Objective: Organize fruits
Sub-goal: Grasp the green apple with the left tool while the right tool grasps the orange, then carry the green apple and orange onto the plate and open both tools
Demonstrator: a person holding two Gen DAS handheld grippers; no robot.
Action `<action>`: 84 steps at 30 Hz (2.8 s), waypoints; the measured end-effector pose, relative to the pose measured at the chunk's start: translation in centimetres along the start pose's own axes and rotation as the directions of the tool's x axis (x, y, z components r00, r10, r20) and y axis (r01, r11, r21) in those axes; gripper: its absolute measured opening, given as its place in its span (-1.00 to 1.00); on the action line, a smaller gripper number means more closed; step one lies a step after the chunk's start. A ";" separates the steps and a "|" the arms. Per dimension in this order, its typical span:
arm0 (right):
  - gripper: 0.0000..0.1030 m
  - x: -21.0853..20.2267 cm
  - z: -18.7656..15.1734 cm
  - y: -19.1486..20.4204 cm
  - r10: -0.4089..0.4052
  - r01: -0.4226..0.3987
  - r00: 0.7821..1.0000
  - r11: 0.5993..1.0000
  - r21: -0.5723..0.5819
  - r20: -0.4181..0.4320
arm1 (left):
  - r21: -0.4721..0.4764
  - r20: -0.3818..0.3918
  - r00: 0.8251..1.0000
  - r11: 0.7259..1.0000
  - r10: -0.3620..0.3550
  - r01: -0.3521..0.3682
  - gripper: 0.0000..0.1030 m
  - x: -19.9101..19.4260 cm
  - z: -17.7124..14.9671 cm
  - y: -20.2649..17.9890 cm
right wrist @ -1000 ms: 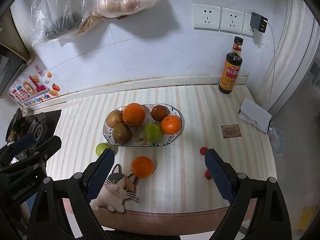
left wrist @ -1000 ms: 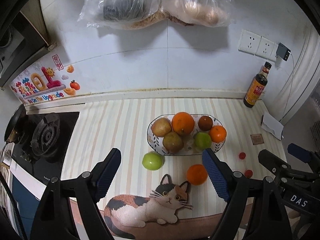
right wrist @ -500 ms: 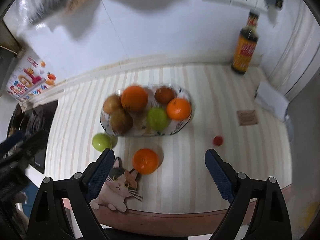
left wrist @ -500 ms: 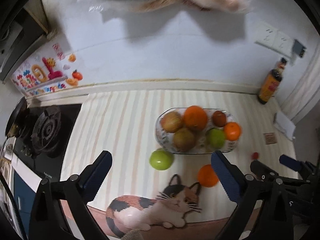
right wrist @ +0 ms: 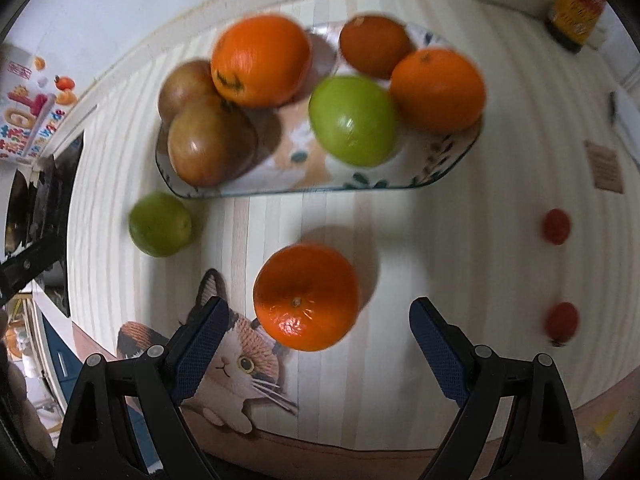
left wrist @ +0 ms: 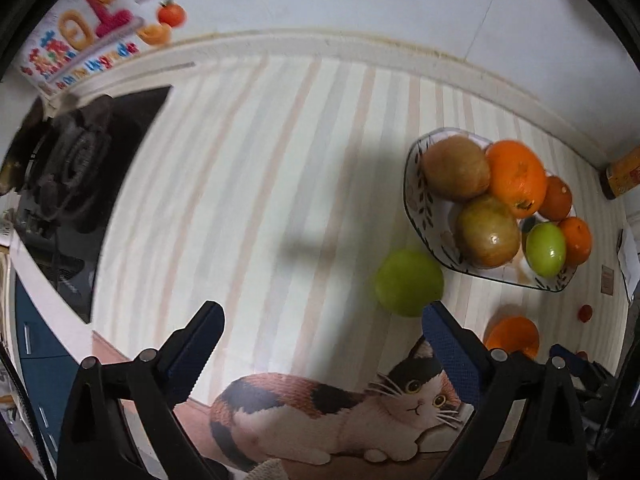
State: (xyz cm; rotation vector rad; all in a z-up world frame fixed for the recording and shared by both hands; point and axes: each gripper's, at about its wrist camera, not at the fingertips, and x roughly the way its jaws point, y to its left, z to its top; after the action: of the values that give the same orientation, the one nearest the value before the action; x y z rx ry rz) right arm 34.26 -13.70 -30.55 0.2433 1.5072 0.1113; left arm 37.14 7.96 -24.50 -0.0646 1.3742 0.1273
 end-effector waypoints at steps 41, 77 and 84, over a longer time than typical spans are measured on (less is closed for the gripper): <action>0.31 2.7 -3.3 -0.7 0.074 -0.075 0.996 0.997 -0.029 -0.046 | 0.076 -0.161 0.972 0.980 -0.172 0.186 0.18 6.1 -5.1 -4.6; 0.31 0.2 6.3 3.7 0.037 -0.018 0.987 0.993 -0.118 0.156 | -0.049 -0.147 0.921 0.932 -0.361 0.358 0.20 5.8 6.6 -3.9; 0.31 0.2 5.1 3.6 0.022 0.006 0.983 0.988 -0.152 0.182 | -0.079 -0.153 0.918 0.931 -0.365 0.356 0.20 6.3 6.6 -3.4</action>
State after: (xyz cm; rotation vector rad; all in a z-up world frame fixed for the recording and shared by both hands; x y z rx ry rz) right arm 39.60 -10.59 -29.69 0.1336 1.3076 0.2041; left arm 45.20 5.72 -29.53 -0.3765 1.5022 -0.1577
